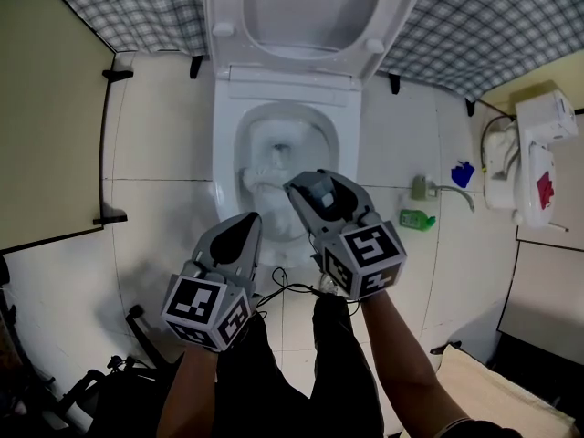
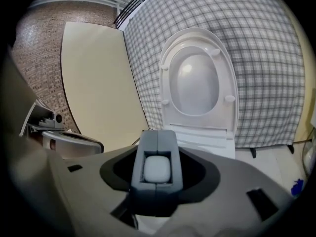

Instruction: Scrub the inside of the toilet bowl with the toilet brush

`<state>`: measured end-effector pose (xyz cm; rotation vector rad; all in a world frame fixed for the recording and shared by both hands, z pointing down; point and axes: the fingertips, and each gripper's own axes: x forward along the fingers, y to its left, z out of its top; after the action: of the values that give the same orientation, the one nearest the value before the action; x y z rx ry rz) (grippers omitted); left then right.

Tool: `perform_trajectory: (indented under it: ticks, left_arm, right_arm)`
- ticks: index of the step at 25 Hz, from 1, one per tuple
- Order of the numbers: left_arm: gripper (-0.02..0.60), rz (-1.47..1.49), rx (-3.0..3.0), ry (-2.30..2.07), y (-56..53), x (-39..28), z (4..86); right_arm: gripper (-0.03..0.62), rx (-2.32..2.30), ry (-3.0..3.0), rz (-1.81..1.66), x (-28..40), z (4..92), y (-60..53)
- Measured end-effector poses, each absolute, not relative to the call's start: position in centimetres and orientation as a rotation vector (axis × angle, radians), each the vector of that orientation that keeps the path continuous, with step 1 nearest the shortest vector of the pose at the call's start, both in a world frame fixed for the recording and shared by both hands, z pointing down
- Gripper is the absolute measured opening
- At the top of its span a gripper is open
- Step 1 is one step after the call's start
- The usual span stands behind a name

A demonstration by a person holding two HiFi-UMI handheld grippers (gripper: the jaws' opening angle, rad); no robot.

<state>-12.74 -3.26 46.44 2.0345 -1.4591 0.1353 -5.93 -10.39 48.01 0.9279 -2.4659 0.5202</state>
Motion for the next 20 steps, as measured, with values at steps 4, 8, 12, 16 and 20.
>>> perform_trajectory:
  ticks: [4,8,12,16,20]
  left_arm:
    - [0.009,0.139,2.026,-1.453,-3.1,-12.7,46.9]
    - [0.009,0.144,2.018,-1.448,-2.9,-12.7,47.3]
    - [0.009,0.153,2.010,-1.443,-2.7,-12.5,47.7]
    - [0.009,0.156,2.014,-1.435,-2.7,-12.3,47.7]
    - [0.009,0.173,2.009,-1.438,-2.7,-12.7,48.3]
  right_arm:
    - [0.227,0.901,-2.453,0.526,-5.9,48.3,-9.9]
    - [0.227,0.854,-2.447,0.553,-5.9,48.7,-9.0]
    - [0.227,0.795,-2.422,0.633,-6.3,50.4,-7.9]
    - [0.227,0.775,-2.422,0.695,-7.4,52.2,-7.8]
    - [0.229,0.839,-2.472,0.704,-8.3,52.1,-9.9]
